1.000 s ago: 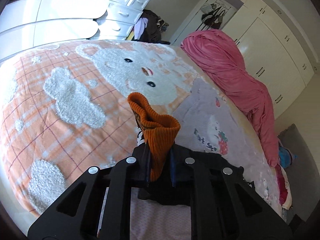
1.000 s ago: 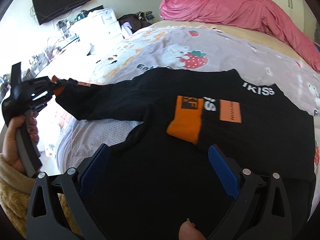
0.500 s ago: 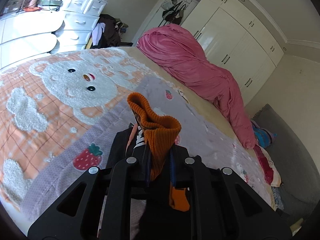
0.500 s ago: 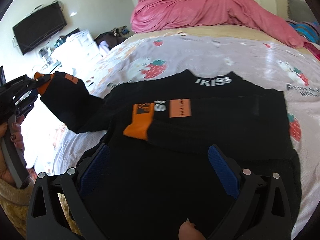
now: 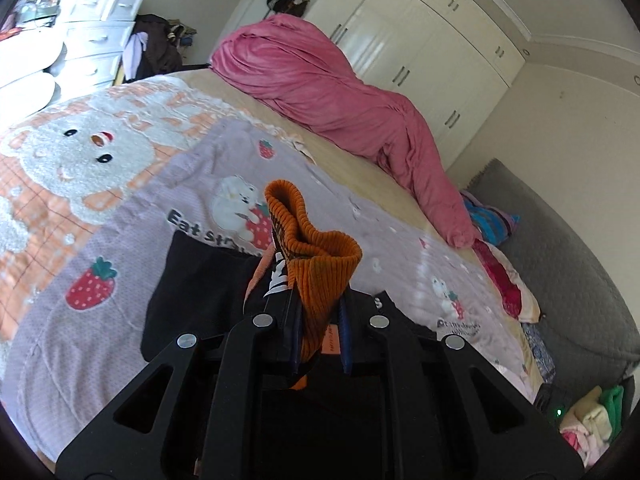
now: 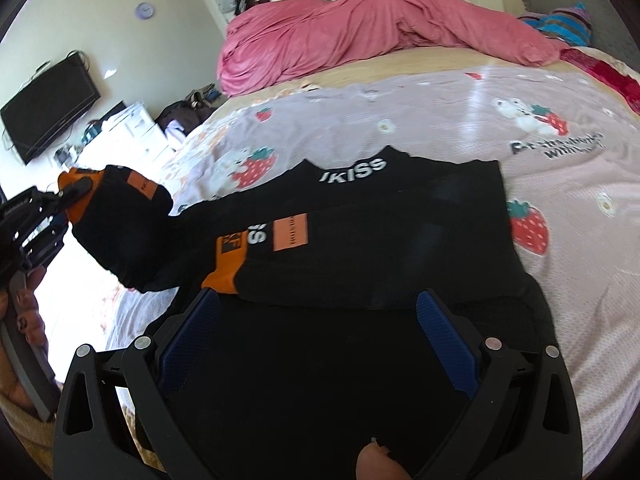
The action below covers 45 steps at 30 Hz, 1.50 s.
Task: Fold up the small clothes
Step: 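Lift the second sleeve with the left tool and fold it across the body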
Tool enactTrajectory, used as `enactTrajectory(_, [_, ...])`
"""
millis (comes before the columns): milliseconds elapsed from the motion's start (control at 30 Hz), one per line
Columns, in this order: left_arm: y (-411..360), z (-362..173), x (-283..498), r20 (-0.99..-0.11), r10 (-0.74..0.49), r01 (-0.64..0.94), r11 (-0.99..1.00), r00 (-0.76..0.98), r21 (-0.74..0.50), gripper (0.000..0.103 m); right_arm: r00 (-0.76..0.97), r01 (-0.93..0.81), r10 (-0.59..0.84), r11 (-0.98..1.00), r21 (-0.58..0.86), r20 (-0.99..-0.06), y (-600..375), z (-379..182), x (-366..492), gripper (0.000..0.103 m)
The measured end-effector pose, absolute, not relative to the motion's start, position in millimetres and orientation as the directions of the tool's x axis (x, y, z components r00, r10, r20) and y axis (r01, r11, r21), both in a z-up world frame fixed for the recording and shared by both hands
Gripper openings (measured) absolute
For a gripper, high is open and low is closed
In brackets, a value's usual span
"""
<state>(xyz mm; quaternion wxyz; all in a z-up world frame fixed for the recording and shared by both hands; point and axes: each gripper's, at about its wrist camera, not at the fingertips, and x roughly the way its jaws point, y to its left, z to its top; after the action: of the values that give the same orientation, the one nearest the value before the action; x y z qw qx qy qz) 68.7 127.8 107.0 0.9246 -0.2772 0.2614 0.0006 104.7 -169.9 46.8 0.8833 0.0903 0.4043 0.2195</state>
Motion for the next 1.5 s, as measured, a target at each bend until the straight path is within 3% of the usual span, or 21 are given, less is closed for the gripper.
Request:
enactTrajectory(833, [14, 44, 100, -0.648, -0.347, 0.053, 0.903, 0.678, -0.427, 0.008, 0.615, -0.016, 0.304, 0.927, 0.374, -0.728, -262, 32, 112, 0.098])
enactTrajectory(900, [8, 38, 101, -0.662, -0.357, 0.066, 0.904, 0.659, -0.422, 0.011, 0.612, 0.006, 0.302, 0.923, 0.386, -0.731, -269, 29, 113, 0.098])
enactTrajectory(1167, [7, 28, 95, -0.694, -0.347, 0.065, 0.915, 0.631, -0.398, 0.053, 0.591, -0.012, 0.327, 0.918, 0.397, -0.738, -266, 25, 113, 0.098])
enactTrajectory(1467, [45, 37, 87, -0.709, -0.213, -0.061, 0.939, 0.672, -0.339, 0.088, 0.422, -0.151, 0.472, 0.878, 0.454, -0.774, -203, -2, 104, 0.098])
enactTrajectory(1500, [51, 37, 85, -0.710, -0.200, -0.078, 0.938, 0.676, -0.339, 0.090, 0.405, -0.172, 0.477, 0.878, 0.447, -0.780, -194, -5, 102, 0.094])
